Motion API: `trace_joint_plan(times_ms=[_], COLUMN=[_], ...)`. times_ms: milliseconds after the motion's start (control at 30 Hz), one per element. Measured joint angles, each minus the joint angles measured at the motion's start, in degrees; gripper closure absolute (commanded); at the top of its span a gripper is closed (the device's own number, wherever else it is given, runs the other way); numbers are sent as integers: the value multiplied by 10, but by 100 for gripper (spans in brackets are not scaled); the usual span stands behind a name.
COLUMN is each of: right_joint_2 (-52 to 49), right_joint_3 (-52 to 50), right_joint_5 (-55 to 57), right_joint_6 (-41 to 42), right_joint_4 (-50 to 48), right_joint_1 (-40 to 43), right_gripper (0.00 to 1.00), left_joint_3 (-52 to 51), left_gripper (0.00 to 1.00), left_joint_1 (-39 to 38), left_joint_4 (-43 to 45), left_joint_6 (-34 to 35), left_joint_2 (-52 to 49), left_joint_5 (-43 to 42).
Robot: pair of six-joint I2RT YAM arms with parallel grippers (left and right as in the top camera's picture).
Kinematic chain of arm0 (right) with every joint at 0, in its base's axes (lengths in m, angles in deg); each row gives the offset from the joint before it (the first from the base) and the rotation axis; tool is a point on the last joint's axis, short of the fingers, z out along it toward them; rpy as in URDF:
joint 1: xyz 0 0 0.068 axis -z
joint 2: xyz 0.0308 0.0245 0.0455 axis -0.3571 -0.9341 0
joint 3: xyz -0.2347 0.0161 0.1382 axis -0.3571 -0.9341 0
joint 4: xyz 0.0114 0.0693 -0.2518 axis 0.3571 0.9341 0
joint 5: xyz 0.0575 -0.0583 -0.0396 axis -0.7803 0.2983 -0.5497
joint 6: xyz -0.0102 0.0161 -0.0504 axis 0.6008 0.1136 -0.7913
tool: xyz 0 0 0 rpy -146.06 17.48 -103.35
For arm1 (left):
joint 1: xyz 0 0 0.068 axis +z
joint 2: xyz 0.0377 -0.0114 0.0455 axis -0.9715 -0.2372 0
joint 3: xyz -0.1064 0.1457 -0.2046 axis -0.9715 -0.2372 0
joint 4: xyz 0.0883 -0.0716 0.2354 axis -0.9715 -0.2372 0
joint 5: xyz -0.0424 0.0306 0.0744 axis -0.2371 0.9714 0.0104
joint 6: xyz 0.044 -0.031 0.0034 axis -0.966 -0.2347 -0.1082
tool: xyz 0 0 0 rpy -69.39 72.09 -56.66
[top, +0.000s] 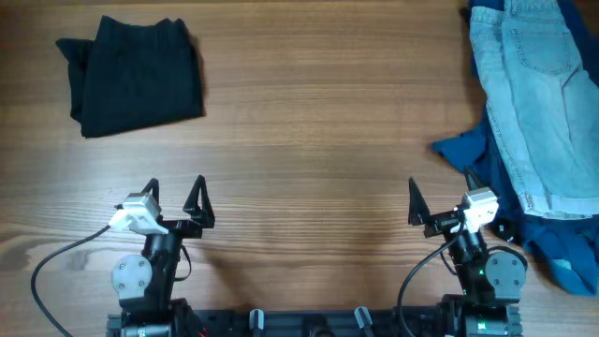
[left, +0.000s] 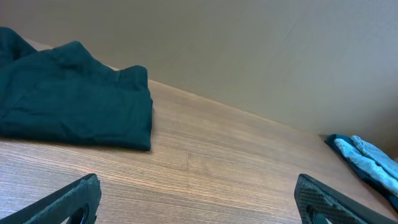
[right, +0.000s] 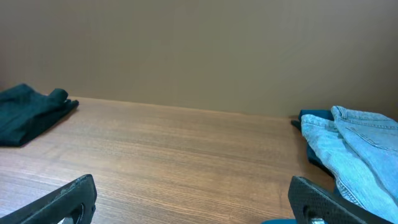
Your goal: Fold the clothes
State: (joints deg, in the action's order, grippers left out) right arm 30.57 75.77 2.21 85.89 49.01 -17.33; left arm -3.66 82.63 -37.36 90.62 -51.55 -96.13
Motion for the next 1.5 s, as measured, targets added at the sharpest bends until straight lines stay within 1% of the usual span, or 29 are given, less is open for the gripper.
trace_joint_plan(times_ms=[1400,1500], right_joint_2=[0,0], right_joint_3=[0,0], right_joint_5=[0,-4], right_joint_6=[0,4], right_joint_4=[0,0], right_joint_1=[0,0], right_gripper=[0,1], left_joint_3=[0,0], left_gripper=[0,0], left_joint_1=[0,0], left_joint_4=[0,15], left_joint_6=[0,0], left_joint_2=[0,0], left_joint_5=[0,0])
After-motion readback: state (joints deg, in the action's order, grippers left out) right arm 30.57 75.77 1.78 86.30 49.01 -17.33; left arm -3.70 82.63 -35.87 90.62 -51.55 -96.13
